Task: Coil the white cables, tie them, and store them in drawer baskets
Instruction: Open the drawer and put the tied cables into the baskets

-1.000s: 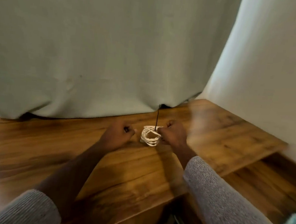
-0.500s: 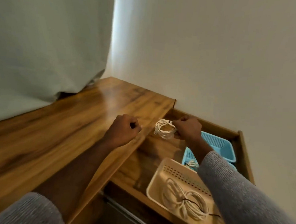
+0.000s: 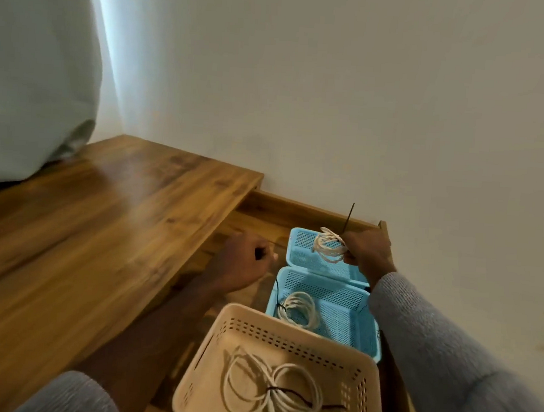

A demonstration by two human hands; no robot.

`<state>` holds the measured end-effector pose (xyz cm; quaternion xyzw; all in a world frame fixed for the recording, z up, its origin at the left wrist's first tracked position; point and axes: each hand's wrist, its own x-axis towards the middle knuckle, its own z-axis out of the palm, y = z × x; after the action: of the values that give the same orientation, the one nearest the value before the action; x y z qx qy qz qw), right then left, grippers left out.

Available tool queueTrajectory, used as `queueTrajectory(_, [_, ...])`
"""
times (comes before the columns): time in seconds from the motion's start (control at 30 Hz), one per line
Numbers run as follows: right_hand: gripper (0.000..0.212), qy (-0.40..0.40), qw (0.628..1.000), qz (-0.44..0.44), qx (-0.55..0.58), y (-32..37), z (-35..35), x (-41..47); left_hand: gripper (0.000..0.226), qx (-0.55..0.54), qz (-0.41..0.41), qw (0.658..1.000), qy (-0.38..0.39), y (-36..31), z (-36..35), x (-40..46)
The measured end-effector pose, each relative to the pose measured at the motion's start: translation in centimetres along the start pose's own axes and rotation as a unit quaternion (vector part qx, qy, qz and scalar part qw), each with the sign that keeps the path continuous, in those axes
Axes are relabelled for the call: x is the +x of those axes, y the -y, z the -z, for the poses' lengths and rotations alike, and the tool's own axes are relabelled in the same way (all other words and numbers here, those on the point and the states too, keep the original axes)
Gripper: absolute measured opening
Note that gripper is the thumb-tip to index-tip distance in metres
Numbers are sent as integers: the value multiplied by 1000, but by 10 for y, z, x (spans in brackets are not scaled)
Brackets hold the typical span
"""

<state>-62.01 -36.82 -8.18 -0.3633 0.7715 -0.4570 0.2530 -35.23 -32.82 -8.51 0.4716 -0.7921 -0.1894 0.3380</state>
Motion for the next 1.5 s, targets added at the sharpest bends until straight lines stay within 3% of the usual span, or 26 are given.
queueTrajectory(0.3, [30, -42, 992, -105, -57, -56, -39, 52, 24, 12, -2, 999, 32, 15, -36, 24])
queueTrajectory(0.53, [35, -60, 989, -135, -29, -54, -33, 43, 24, 15, -3, 998, 53, 3, -52, 24])
queueTrajectory(0.67, [41, -48, 987, -76, -133, -46, -20, 25, 29, 28, -15, 997, 73, -5, -55, 22])
queueTrajectory(0.77, [30, -47, 980, 17, -192, -43, -2, 15, 33, 28, -30, 997, 67, -5, -52, 25])
queueTrajectory(0.87, [11, -20, 956, 113, -270, -46, 17, 12, 30, 19, -37, 997, 58, -4, -48, 24])
queueTrajectory(1.03, [21, 71, 910, 172, -371, -57, 22, 5, 28, 23, -47, 997, 55, -8, -46, 15])
queueTrajectory(1.33, [12, 55, 921, 250, -294, -62, 36, -20, 41, 40, -47, 998, 32, -26, -45, -3])
queueTrajectory(1.5, [3, 62, 928, 300, -212, -80, 66, -60, 33, 37, -50, 998, 27, -33, -46, -18])
